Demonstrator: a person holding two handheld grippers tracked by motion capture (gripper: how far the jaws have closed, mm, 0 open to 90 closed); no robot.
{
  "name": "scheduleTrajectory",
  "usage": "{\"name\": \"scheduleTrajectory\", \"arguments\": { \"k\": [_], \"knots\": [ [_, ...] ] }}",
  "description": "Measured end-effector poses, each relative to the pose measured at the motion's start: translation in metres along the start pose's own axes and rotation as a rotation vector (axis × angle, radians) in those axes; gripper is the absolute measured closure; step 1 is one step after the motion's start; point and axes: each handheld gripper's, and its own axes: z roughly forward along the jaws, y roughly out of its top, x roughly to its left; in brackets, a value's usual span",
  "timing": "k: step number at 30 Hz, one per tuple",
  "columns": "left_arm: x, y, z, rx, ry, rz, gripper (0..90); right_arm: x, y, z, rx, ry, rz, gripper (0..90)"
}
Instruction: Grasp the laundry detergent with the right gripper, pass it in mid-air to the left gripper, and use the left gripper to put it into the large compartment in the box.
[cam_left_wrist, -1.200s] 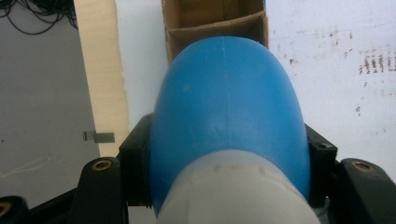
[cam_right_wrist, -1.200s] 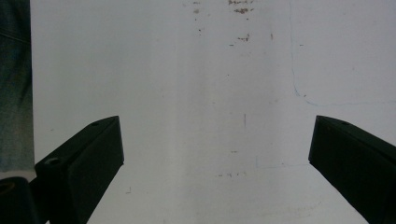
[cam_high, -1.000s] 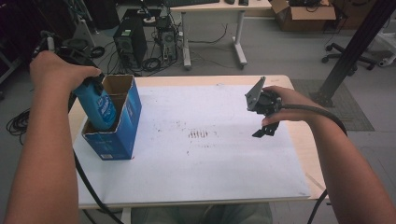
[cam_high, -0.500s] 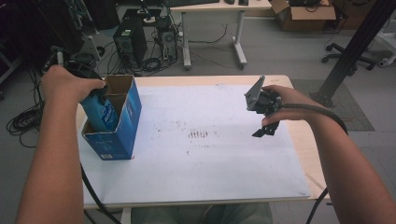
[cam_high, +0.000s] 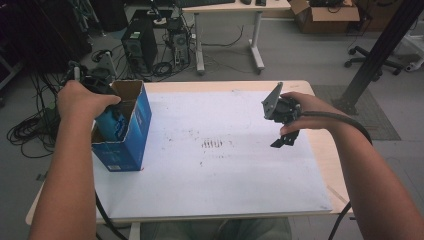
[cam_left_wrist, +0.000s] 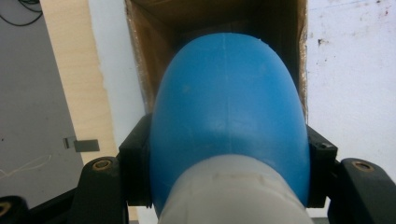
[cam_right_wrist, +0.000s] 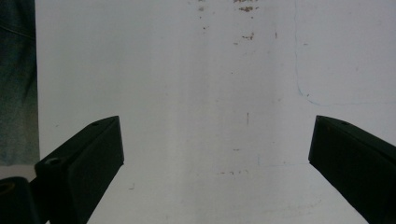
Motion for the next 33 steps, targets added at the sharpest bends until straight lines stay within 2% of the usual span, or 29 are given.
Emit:
{"name": "scheduleTrajectory", "arguments": {
  "k": [6,14,33],
  "knots": [
    [-0.001,-0.001,0.011,0.007,0.021,-0.003,37.9,0.001,0.0,-0.001,-0.001,-0.004,-0.002,3.3],
    [-0.001,-0.003,0.026,0.019,0.005,-0.011,37.9,0.001,0.001,0.0,-0.004,-0.007,-0.005,3.3],
    [-0.001,-0.003,0.047,0.041,-0.012,-0.012,37.9,0.002,0.0,0.003,-0.006,-0.002,-0.005,3.3]
  ]
}}
